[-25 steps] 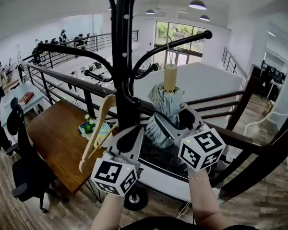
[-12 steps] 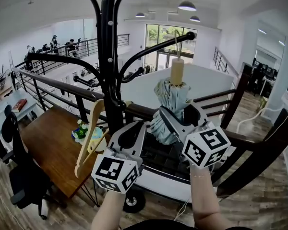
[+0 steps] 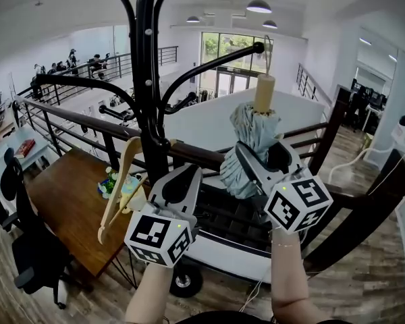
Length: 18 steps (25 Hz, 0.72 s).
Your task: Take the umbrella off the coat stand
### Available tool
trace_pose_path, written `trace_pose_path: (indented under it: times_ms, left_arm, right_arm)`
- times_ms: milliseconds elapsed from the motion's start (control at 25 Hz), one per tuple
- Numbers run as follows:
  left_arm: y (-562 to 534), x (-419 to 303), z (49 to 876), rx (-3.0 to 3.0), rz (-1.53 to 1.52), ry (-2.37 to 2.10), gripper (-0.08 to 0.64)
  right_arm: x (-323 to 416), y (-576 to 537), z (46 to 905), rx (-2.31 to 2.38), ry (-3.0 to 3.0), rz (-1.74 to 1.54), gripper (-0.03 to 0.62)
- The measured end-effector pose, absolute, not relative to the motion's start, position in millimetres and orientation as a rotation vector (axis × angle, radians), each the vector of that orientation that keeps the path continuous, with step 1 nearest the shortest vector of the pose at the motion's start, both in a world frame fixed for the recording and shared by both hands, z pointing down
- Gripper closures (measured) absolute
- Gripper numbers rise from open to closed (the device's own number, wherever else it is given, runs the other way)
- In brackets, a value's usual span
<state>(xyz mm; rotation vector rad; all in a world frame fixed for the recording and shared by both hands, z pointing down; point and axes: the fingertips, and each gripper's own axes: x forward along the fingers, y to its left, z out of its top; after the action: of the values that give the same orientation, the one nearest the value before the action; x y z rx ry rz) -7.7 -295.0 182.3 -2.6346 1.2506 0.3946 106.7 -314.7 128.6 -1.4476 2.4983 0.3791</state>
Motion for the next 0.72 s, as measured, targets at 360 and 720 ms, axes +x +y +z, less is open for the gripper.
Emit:
trace_pose_path:
  times_ms: [360,720]
  left_arm:
    - [-284,-2,203,-2.691,0.364,1.255,0.532]
    - [-272,9,229,-2.747,0.311,1.257,0.532]
  right_arm:
    - [129,-295,158,-1.452,2.45,0.244,0.31]
    - [133,-282,203,-1.415,2.471,0.114,0.31]
